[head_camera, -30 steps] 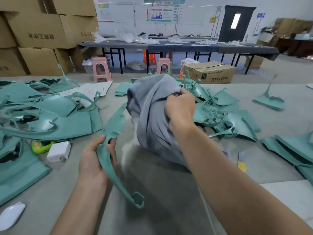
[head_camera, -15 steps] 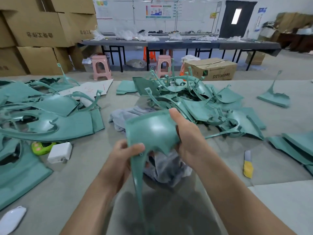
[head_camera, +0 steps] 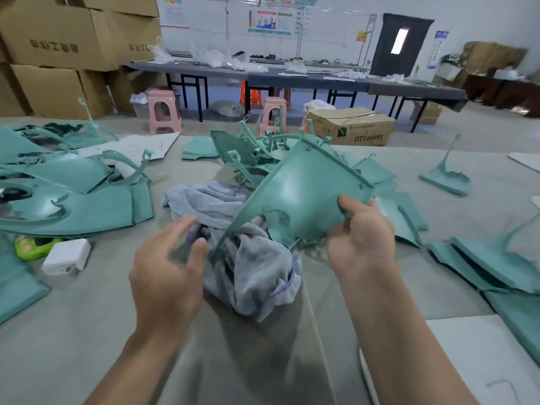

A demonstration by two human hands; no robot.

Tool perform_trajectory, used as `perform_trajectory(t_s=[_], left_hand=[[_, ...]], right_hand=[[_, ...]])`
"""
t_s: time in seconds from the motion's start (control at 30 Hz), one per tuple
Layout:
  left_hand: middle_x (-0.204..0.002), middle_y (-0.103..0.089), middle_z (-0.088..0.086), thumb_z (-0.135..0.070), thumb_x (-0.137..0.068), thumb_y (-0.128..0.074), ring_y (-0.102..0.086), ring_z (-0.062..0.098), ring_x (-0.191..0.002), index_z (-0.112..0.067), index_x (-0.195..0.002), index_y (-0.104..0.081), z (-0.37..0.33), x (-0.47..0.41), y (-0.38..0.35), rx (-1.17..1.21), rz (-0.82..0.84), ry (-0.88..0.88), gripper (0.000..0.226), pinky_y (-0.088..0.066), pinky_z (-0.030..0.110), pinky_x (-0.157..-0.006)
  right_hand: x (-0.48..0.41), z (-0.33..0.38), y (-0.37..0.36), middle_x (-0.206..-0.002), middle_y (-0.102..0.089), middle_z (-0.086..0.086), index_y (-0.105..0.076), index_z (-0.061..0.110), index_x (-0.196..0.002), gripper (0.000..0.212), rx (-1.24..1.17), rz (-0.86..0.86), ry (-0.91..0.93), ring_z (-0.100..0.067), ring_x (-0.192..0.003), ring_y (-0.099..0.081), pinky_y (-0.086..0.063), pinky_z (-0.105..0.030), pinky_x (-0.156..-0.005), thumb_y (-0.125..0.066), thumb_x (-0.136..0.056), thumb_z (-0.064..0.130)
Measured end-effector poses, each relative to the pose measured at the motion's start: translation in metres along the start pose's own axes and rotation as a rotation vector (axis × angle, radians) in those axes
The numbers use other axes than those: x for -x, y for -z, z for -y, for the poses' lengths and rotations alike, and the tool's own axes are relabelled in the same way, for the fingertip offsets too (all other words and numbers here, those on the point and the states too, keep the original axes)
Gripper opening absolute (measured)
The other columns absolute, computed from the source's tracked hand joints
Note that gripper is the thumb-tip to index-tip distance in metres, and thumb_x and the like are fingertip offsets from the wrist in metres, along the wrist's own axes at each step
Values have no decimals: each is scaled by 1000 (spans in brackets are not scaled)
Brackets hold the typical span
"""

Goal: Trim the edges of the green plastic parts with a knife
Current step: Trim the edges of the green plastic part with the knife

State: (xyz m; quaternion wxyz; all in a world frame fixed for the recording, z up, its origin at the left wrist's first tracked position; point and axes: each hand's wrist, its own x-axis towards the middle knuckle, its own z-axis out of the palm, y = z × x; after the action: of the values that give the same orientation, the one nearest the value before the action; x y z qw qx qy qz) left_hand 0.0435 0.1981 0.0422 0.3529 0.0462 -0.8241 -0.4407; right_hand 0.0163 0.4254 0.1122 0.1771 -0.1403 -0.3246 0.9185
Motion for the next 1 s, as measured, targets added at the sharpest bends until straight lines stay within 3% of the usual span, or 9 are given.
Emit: perform_trajectory(t_s=[0.1,0.17,0.27,0.4,0.5,0.63,0.7,0.87,1.0], left_hand=[[-124,-67,-13,-36,-88,-68,-60,22,-120,-32,-141,-47,2,4,1,-16,15,53,57,-44,41,-102],[-104,-69,-19,-33,-88,-70,-68,22,-99,-31,-135,-45,-8,14,-5,-34,29,-39,53,-48,37,-85],[-74,-64,-24,-47,-85,-62,-61,2,-68,-34,-118,-49,-22,34,-12,-33,129,-199,38,-43,18,-59],[-101,-61,-46,-61,-77,-61,-58,-24,-98,-52,-142,-38,-26,43,-15,219,245,-61,69,-39,-4,-74],[-136,-50,-42,-56,-78,-68,-51,-12,-127,-50,-156,-15,-25,43,-12,354,294,-101,95,-39,-1,-91],[-134,-36,-56,-54,-78,-68,-43,-30,-116,-46,-159,-3,-19,39,-13,289,380,-165,104,-36,-7,-85],[-130,-40,-56,-58,-77,-63,-43,-31,-113,-52,-156,-6,-17,36,-13,235,395,-110,98,-35,-6,-84],[-102,-73,-13,-58,-88,-46,-67,19,-98,-47,-142,-46,-4,30,-16,30,220,39,54,-45,30,-75],[-101,-70,-30,-54,-82,-57,-65,-7,-102,-43,-115,-57,-11,32,-11,83,163,-50,35,-45,13,-79]], right_hand=[[12,-17,27,-91,-78,-5,-64,13,-104,35,38,32,-50,-20,-80,-73,-61,-33,-71,-52,-91,-17],[18,-23,44,-91,-75,-5,-64,12,-102,37,200,105,-22,-22,-86,-69,-56,-38,-82,-55,-87,-20],[19,-20,58,-80,-64,-7,-57,14,-85,40,450,239,54,-24,-82,-57,-48,-38,-76,-56,-79,-26],[20,-10,64,-74,-53,-15,-54,16,-73,38,686,456,240,-24,-72,-49,-43,-38,-67,-69,-74,-18],[31,-17,62,-74,-68,-8,-67,13,-80,20,1015,562,326,-36,-70,-61,-55,-50,-63,-73,-70,-3],[56,-47,58,-72,-72,7,-71,17,-83,11,1326,567,374,-8,-67,-68,-57,-31,-60,-75,-75,11],[68,-56,52,-72,-72,5,-69,17,-84,11,1343,576,350,-11,-66,-67,-54,-31,-57,-70,-78,27],[64,-36,48,-73,-75,11,-74,33,-87,21,1239,440,150,-6,-68,-70,-56,-30,-65,-68,-70,43],[56,-23,56,-57,-62,3,-66,17,-75,20,1312,368,312,-8,-52,-54,-44,-29,-51,-67,-78,37]])
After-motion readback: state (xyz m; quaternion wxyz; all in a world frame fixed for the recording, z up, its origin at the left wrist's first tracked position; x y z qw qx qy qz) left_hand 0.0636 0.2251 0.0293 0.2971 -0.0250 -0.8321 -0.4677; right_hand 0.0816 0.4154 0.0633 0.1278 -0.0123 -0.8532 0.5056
